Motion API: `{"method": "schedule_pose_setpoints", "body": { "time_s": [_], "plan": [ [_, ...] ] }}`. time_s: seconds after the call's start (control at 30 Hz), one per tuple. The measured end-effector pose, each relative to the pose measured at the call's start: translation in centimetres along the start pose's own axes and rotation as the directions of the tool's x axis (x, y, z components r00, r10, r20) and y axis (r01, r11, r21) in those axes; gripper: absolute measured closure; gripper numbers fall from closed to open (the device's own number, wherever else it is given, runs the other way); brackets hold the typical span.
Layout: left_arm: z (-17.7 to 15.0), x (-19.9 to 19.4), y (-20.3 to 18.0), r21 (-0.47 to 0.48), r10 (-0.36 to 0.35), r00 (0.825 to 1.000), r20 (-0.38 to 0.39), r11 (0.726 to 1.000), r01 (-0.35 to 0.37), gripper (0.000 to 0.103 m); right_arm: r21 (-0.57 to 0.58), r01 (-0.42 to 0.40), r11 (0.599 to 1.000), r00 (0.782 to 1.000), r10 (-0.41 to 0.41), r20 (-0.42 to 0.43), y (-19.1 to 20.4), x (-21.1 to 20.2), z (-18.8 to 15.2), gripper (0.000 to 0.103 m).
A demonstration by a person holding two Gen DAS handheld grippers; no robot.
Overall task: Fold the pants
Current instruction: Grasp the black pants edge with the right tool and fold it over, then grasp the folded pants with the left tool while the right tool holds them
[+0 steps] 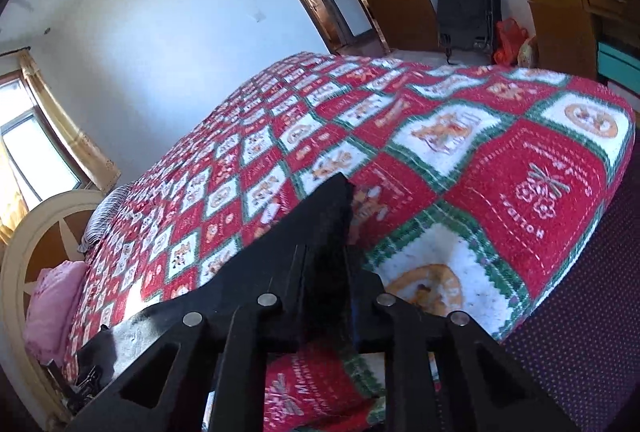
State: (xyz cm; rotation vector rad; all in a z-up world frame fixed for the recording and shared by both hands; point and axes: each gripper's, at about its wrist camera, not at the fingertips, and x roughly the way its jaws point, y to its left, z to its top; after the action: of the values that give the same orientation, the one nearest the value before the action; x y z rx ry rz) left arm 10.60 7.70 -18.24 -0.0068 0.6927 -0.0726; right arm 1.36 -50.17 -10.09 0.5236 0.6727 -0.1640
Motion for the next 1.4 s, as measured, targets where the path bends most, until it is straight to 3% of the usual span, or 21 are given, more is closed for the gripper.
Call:
{"method": "schedule_pose_setpoints", "body": {
  "time_s": [0.2,0.4,0.7,0.9,0.97,1.03,1.1,1.17,1.2,1.27,1.3,1.4],
  "plan": [
    [0.4,-0.4,0.1,-0.015,-0.022,1.0,-0.002,1.0,0.022,0.0,-0.11,-0.042,0.993,0.998,0.046,0.042,5.1,-1.5,0.1,0.087],
    [1.1,-1.3,-0.1,-0.014,-0.056,0.998,0.018,0.998,0.056,0.0,-0.219,-0.121,0.968,0.991,0.129,0.023,11.2,-1.4,-0.9,0.087],
    [2.1,-2.4,-1.7,-0.01,-0.164,0.986,0.023,0.986,0.164,0.0,-0.341,-0.232,0.911,0.973,0.211,-0.097,19.4,2.0,-4.6,0.087],
    [2.3,-2.9,-4.7,0.034,-0.26,0.965,0.008,0.965,0.26,0.0,-0.439,-0.268,0.857,0.955,0.177,-0.239,23.4,6.7,-10.1,0.087],
    [2.3,-2.7,-6.0,0.05,-0.298,0.955,-0.012,0.953,0.298,0.0,-0.464,-0.279,0.841,0.942,0.146,-0.302,24.0,8.4,-11.9,0.087],
    [2.6,-2.4,-7.4,0.057,-0.332,0.943,-0.031,0.941,0.333,0.0,-0.49,-0.299,0.819,0.913,0.097,-0.396,24.3,10.1,-13.6,0.084],
    [3.0,-2.1,-9.0,0.069,-0.379,0.924,-0.052,0.922,0.382,0.0,-0.519,-0.311,0.796,0.896,0.064,-0.439,24.4,10.4,-14.3,0.076],
    [3.5,-1.9,-10.6,0.089,-0.411,0.909,-0.072,0.905,0.416,0.0,-0.516,-0.343,0.785,0.893,0.102,-0.439,23.9,9.3,-14.0,0.057],
    [3.8,-1.8,-11.7,0.103,-0.427,0.901,-0.083,0.895,0.434,0.0,-0.501,-0.368,0.783,0.888,0.137,-0.438,23.3,8.5,-13.4,0.055],
    [4.4,-1.5,-13.8,0.123,-0.464,0.88,-0.106,0.872,0.474,0.0,-0.486,-0.385,0.785,0.891,0.178,-0.418,22.3,7.4,-12.3,0.055],
    [4.6,-1.4,-14.8,0.131,-0.476,0.872,-0.116,0.863,0.488,0.0,-0.48,-0.371,0.795,0.903,0.188,-0.387,21.4,7.0,-11.5,0.055],
    [5.5,-0.3,-18.0,0.123,-0.525,0.835,-0.164,0.829,0.546,0.001,-0.416,-0.319,0.852,0.927,0.189,-0.324,18.7,7.1,-9.4,0.055]
  ]
}}
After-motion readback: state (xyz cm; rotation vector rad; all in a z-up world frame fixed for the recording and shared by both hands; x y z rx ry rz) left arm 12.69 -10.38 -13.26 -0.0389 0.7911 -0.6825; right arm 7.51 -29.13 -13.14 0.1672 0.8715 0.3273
